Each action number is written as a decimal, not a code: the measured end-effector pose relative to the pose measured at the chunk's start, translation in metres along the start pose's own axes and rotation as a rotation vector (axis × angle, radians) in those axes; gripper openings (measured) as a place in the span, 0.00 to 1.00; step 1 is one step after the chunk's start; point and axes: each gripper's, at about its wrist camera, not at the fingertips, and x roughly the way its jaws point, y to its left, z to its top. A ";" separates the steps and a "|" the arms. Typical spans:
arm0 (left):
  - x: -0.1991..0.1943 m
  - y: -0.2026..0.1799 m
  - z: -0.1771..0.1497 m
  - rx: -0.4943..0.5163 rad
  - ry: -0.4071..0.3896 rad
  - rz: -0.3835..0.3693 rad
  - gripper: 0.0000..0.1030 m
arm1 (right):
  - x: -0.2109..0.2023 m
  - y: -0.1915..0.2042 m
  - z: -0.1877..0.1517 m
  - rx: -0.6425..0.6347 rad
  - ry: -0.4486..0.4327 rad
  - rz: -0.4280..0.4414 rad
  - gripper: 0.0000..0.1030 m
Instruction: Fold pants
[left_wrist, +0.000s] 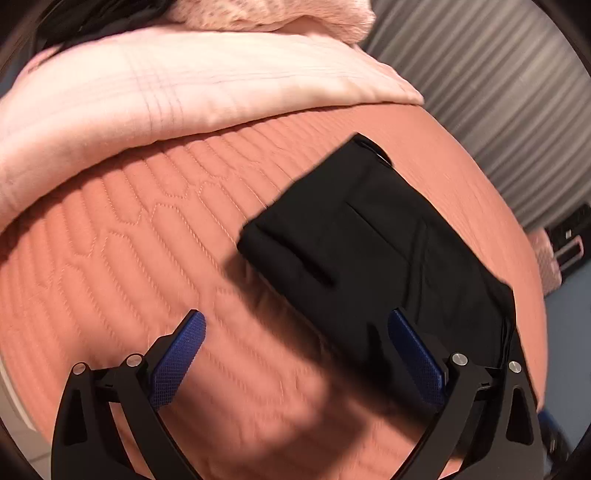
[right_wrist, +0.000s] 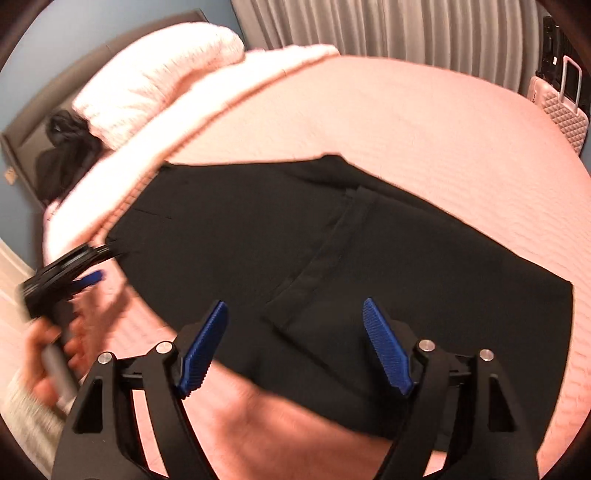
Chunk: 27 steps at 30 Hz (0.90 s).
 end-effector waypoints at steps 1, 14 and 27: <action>0.003 -0.001 0.005 -0.008 -0.016 0.008 0.95 | -0.010 0.001 0.001 0.009 -0.009 -0.001 0.73; -0.027 -0.081 0.046 0.178 -0.230 0.084 0.14 | -0.112 -0.087 -0.062 0.215 -0.057 -0.171 0.79; -0.109 -0.379 -0.165 0.777 -0.205 -0.225 0.21 | -0.186 -0.201 -0.127 0.482 -0.173 -0.175 0.79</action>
